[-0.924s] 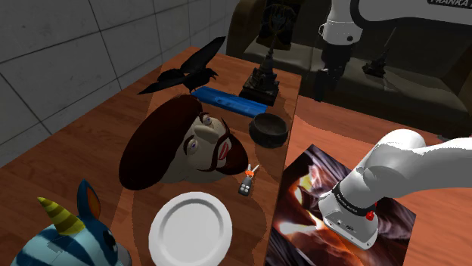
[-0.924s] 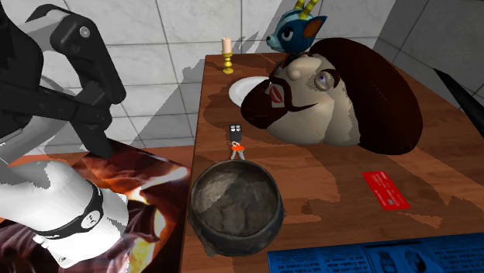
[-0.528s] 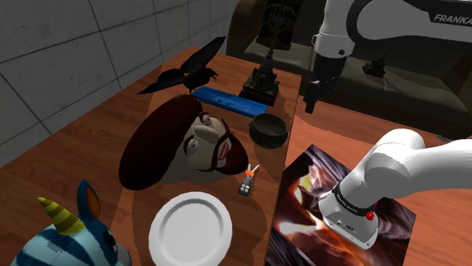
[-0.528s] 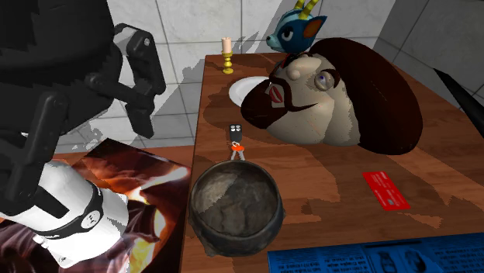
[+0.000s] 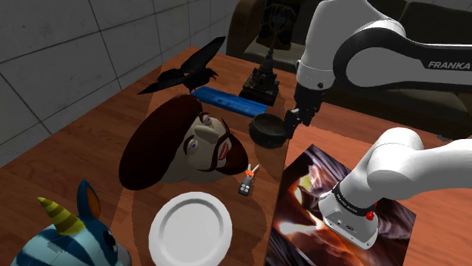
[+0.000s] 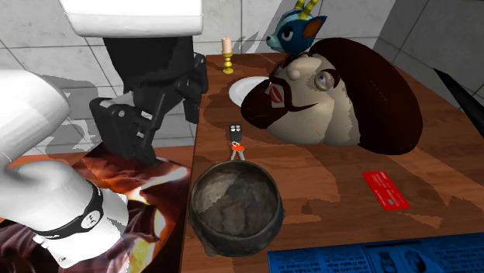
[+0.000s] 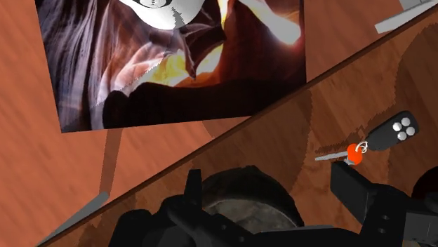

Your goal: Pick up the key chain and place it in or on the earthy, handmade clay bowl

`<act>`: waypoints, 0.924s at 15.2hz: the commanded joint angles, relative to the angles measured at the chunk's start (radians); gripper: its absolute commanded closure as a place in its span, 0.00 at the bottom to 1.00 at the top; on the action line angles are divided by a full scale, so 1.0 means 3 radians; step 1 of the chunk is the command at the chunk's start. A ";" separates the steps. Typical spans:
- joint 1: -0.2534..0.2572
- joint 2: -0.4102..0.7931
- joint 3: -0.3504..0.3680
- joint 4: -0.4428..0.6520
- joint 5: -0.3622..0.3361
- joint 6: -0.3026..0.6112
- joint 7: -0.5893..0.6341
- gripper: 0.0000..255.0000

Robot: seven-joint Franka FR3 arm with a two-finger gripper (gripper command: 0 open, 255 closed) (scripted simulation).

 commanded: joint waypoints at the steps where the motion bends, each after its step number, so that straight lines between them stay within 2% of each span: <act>1: 0.0085 0.0061 0.0200 -0.0064 0.0171 0.0197 0.0198 0.00; 8: 0.0256 0.0461 0.0839 -0.0109 0.0585 0.0895 0.0770 0.00; 14: 0.0207 0.1044 0.1457 0.0060 0.0716 0.1550 0.1298 0.00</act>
